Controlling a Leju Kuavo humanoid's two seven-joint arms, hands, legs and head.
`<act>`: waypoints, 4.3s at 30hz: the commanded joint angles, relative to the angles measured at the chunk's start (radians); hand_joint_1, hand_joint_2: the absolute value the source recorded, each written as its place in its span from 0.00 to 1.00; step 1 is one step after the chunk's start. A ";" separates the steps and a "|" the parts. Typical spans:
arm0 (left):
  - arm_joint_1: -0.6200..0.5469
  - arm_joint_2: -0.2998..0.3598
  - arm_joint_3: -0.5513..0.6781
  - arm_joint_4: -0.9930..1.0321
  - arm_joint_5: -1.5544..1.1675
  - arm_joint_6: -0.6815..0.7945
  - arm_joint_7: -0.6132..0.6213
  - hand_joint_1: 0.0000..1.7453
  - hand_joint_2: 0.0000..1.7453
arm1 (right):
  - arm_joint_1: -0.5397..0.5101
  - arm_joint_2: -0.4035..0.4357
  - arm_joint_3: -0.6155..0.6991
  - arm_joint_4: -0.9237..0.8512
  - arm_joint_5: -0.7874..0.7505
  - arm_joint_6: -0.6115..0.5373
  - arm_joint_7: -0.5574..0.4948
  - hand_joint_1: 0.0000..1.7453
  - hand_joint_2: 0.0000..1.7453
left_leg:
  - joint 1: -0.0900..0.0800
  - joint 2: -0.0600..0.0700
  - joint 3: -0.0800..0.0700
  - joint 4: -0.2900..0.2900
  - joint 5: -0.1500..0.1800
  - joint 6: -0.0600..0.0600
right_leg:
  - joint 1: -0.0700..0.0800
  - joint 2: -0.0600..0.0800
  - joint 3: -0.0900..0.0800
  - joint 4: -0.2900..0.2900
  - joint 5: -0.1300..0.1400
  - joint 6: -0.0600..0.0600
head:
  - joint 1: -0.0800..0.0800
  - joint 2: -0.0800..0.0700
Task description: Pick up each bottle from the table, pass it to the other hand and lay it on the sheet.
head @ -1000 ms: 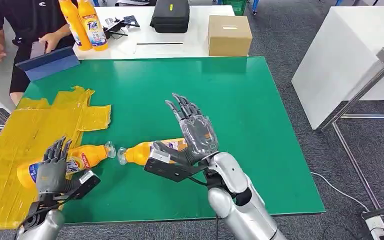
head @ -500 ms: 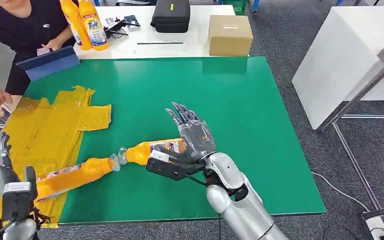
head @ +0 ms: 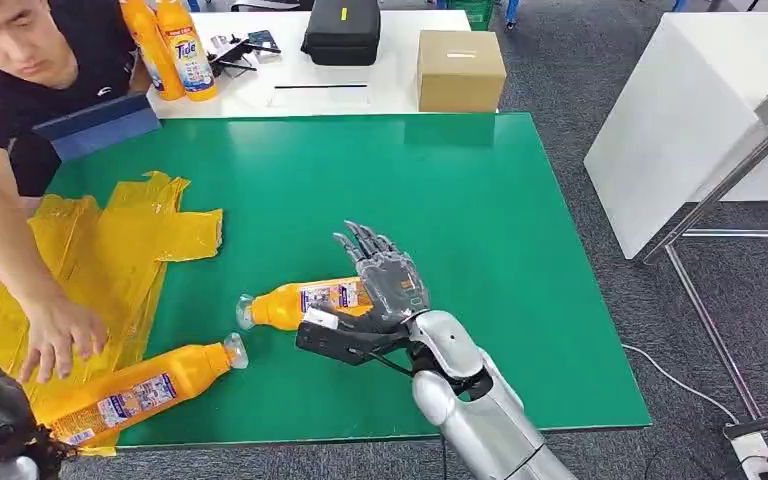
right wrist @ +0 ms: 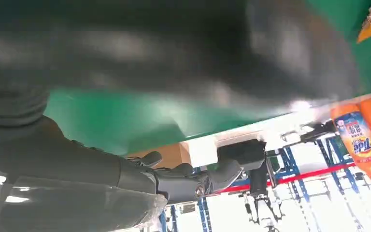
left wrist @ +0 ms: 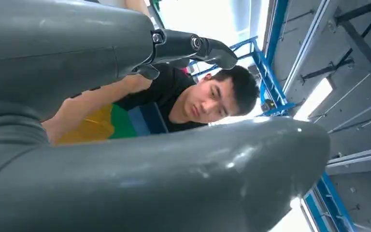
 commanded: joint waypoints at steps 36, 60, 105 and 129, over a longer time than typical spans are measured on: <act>-0.035 -0.015 -0.017 0.065 0.048 -0.039 -0.026 0.00 0.00 | -0.135 -0.001 0.043 0.433 0.128 0.009 0.082 0.00 1.00 | 0.000 0.000 0.001 -0.001 0.000 -0.001 | 0.000 0.000 0.001 0.000 0.000 -0.001 | 0.000 0.000; -0.042 0.000 -0.002 0.089 0.087 -0.048 -0.048 0.00 0.00 | -0.341 0.110 0.117 0.805 0.105 0.014 0.010 0.00 1.00 | 0.000 0.001 0.001 0.000 0.000 -0.002 | 0.000 0.001 0.001 0.000 0.000 -0.001 | 0.000 0.000; -0.153 0.070 -0.059 0.263 0.200 -0.090 -0.032 0.00 0.00 | -0.319 0.059 0.155 0.821 0.060 0.051 0.084 1.00 1.00 | 0.000 -0.002 0.009 -0.001 0.001 -0.003 | -0.001 -0.003 0.000 -0.001 -0.001 -0.002 | 0.000 0.000; -0.017 -0.025 -0.334 0.191 0.434 -0.390 0.134 0.00 1.00 | -0.213 -0.017 0.013 0.046 -0.121 0.081 0.060 0.99 1.00 | -0.001 0.002 0.000 0.001 0.001 -0.003 | -0.001 -0.001 -0.001 0.001 0.002 -0.003 | 0.000 0.000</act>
